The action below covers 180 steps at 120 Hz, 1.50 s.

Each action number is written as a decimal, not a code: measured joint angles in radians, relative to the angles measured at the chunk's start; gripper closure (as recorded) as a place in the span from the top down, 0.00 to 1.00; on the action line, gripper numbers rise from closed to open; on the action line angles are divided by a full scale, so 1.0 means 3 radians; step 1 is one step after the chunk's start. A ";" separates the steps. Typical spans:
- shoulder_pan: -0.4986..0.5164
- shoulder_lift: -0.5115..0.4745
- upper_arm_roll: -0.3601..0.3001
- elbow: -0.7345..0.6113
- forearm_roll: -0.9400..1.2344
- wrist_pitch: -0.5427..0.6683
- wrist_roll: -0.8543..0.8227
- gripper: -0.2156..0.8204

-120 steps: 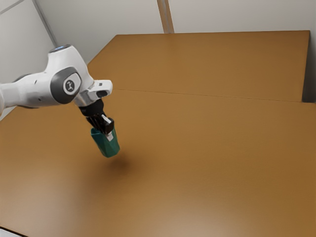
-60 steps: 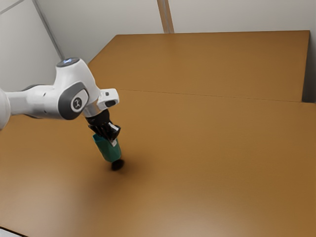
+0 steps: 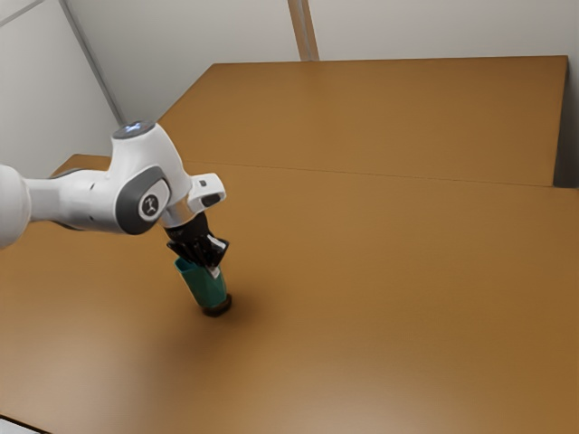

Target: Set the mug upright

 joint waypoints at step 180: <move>-0.0017 0.0155 0.0004 0.1781 0.0015 -0.1579 -0.0237 0.78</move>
